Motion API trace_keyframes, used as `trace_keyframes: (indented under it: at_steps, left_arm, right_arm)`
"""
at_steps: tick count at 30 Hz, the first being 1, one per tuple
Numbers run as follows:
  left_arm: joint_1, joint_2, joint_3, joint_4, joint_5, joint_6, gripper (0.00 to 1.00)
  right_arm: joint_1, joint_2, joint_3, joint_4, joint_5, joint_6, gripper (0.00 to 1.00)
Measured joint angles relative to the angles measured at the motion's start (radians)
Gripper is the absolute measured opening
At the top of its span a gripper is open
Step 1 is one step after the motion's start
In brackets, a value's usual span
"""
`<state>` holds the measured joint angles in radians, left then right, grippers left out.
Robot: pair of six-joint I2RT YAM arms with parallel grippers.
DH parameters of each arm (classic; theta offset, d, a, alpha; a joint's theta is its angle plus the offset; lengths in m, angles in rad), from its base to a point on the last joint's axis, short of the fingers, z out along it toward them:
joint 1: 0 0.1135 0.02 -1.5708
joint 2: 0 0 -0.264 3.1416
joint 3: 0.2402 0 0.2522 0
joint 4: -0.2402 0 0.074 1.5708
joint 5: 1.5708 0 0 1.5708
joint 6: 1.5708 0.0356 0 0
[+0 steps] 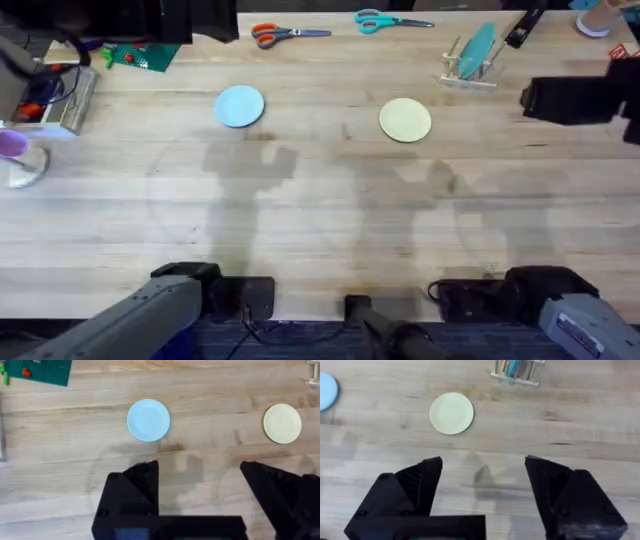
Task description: Pick up the plates from the table one by one and place each into a slot on the dish rack.
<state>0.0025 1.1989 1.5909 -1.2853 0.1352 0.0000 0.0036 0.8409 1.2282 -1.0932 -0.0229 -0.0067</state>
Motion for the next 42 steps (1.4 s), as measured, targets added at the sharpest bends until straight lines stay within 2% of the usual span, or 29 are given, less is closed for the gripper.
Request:
trace_keyframes:
  at_steps: [7,8,9,14,15,19,23,26,33,42]
  left_arm:
    - [0.000,0.057,0.012,-0.014,0.000,0.000,0.993]
    - [0.000,0.061,0.012,-0.016,0.000,0.001,0.942]
    - [0.000,0.064,0.012,-0.021,0.001,-0.001,0.855]
    - [0.000,0.066,0.012,-0.030,0.003,0.003,0.097]
    - [0.000,0.066,0.012,-0.032,0.005,0.004,0.055]
    - [0.000,0.066,0.013,-0.035,0.027,0.000,0.041]
    - [0.000,0.066,0.013,-0.041,0.039,-0.062,0.039]
    - [0.000,0.066,0.013,-0.042,0.079,-0.095,0.039]
    - [0.000,0.078,0.013,-0.036,0.272,-0.102,0.039]
    - [-0.001,0.199,0.014,-0.036,0.467,-0.106,0.040]
  right_arm:
    - [0.000,0.044,0.009,0.016,0.000,0.000,0.994]
    - [0.000,0.044,0.011,0.016,0.000,0.000,0.994]
    - [0.000,0.044,0.013,0.016,0.000,0.000,0.994]
    - [0.000,0.044,0.014,0.015,0.000,0.000,0.994]
    - [0.000,0.044,0.014,0.016,0.000,0.000,0.994]
    - [0.000,0.044,0.014,0.018,0.000,0.000,0.994]
    - [0.000,0.044,0.014,0.020,0.000,0.000,0.995]
    - [0.000,0.044,0.014,0.020,0.000,0.000,0.995]
    - [0.000,0.044,0.014,0.020,0.000,0.000,0.995]
    - [0.000,0.044,0.014,0.020,0.000,0.000,0.993]
